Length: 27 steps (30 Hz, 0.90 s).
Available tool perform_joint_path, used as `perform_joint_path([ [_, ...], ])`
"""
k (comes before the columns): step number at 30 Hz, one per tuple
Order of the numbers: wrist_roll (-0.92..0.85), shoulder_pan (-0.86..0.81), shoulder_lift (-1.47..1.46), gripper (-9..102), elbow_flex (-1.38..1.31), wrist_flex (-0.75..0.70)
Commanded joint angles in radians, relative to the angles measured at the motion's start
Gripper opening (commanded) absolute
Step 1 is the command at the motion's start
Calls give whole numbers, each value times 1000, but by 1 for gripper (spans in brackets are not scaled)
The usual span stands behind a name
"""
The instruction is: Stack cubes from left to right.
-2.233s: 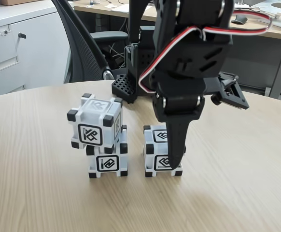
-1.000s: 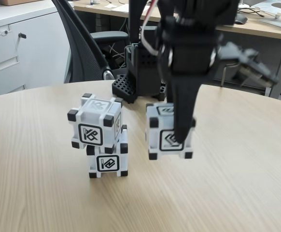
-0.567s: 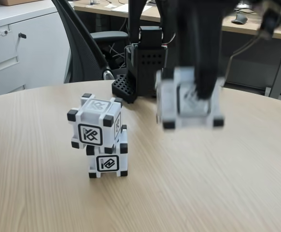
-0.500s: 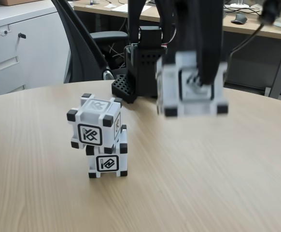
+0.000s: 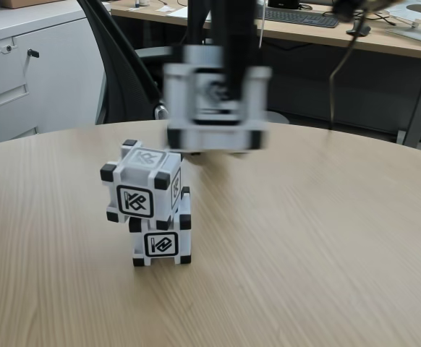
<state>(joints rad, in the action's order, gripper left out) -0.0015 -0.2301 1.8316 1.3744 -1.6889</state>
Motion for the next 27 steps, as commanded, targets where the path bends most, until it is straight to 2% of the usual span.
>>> perform_joint_path([
  [1, -49, -63, 48, 0, -58, 3],
  [10, -110, -198, 31, 0, -44, 3],
  [16, -109, -213, 34, 0, -41, -8],
  [22, -91, -204, 31, 0, -41, -193],
  [27, -121, -210, 29, 0, -41, -213],
])
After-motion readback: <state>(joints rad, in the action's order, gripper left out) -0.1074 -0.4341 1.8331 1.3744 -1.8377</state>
